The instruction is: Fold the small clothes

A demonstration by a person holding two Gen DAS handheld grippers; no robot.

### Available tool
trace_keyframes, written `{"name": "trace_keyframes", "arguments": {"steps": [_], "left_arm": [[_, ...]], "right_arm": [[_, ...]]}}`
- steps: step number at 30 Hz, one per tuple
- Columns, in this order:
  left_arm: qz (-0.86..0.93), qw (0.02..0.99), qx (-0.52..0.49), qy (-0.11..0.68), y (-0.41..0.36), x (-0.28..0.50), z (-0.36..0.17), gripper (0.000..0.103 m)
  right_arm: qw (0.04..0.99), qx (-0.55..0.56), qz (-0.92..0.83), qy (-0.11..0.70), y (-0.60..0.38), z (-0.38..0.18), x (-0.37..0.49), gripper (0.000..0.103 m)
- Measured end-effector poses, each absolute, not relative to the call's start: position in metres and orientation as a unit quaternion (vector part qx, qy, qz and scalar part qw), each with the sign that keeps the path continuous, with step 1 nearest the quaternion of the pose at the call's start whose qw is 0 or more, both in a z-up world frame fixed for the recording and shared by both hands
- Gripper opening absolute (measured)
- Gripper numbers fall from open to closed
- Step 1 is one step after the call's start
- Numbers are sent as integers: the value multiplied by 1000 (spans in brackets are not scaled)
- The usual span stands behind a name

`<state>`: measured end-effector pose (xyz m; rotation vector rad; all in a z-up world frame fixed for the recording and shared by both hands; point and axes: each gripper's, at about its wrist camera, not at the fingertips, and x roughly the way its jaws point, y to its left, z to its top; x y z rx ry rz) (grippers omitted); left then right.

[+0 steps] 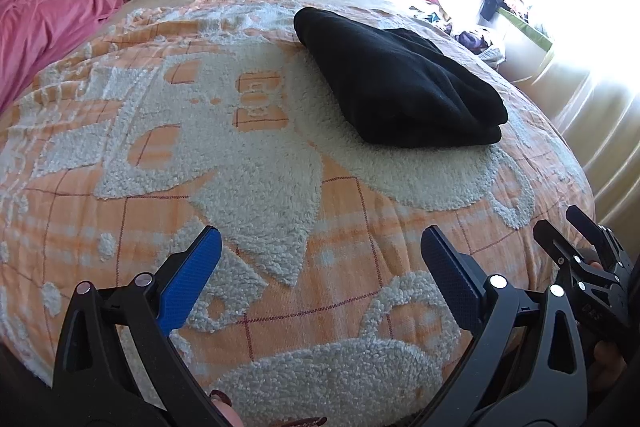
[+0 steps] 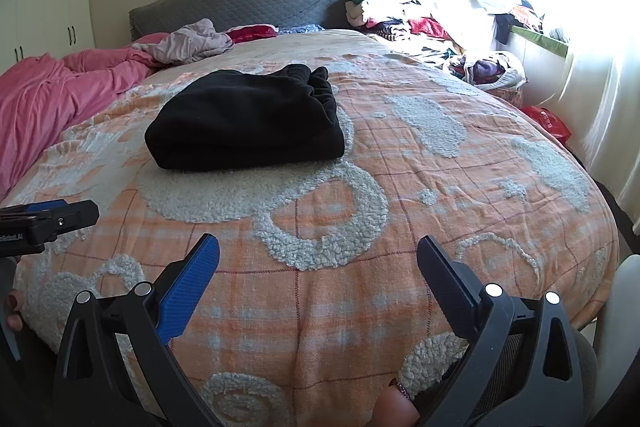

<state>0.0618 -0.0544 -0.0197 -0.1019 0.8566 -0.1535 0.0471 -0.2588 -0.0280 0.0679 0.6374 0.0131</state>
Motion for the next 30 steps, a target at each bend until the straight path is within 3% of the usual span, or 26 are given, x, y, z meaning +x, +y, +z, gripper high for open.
{"name": "trace_keyframes", "arguments": {"steps": [21,26,30], "left_arm": [[-60,904,-82,415,-25,57,-17,93],[30,893,-122,432,69,72,-16,93],[202,884,-98,409,178,72,-3,93]], "right_arm": [[948,92,-45,300,-299,-13,36,98],[937,149,-163,269,-391,12,8,98],[892,170,-332,256,-499,3,-27,98]]}}
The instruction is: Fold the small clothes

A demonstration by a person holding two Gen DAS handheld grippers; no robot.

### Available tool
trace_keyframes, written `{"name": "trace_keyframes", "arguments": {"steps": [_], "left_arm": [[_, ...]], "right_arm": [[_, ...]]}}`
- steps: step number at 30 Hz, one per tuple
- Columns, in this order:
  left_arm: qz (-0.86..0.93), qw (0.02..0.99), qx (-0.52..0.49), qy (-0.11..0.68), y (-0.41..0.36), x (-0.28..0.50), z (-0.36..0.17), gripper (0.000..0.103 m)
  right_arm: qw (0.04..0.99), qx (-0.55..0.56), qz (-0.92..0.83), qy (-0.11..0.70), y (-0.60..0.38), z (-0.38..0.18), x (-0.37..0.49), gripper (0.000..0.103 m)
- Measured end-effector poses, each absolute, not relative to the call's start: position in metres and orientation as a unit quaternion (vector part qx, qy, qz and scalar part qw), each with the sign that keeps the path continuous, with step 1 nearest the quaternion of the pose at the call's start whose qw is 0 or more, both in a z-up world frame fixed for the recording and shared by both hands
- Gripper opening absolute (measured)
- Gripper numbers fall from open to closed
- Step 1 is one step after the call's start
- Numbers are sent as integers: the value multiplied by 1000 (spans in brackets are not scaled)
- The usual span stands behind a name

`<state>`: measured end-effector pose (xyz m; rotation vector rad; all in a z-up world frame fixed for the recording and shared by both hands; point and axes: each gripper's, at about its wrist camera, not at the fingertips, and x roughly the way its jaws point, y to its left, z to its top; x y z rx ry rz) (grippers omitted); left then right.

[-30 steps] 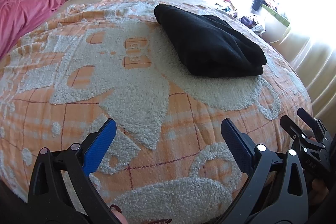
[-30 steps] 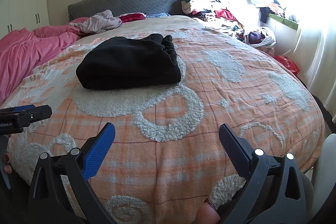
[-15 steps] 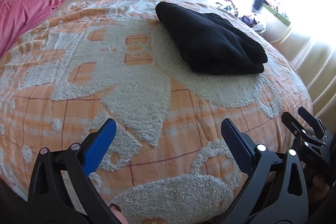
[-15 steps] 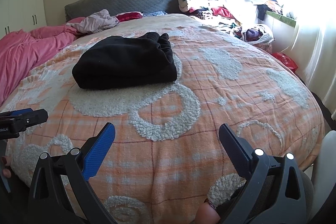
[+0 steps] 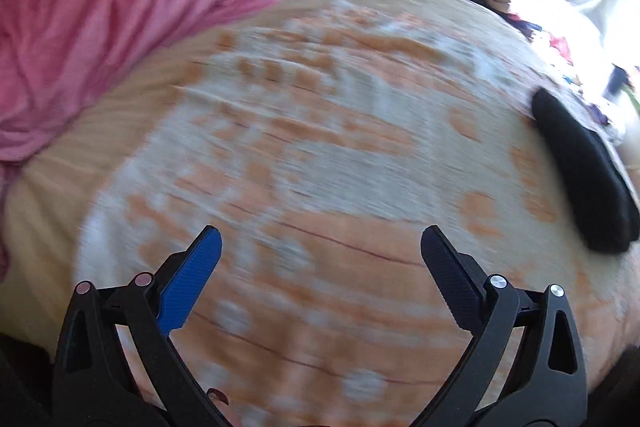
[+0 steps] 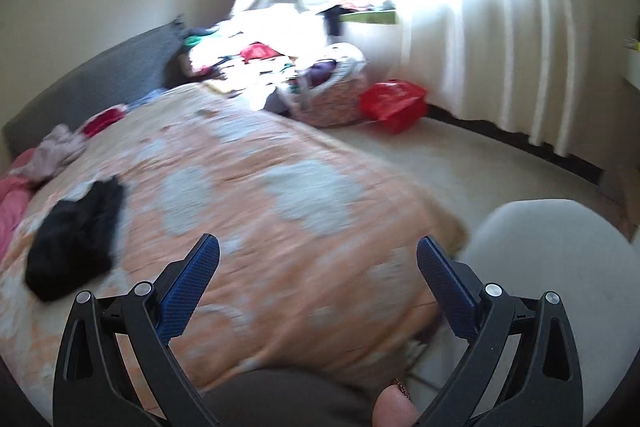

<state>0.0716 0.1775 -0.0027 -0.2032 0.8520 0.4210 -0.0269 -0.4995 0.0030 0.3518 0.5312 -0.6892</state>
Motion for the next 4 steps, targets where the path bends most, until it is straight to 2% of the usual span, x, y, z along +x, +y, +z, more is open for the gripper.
{"name": "trace_keyframes", "arguments": {"steps": [4], "left_arm": [[312,855,-89,405,275,68,0,93]], "right_arm": [[796,197,-484,306,-615,-39,-62,98]]}}
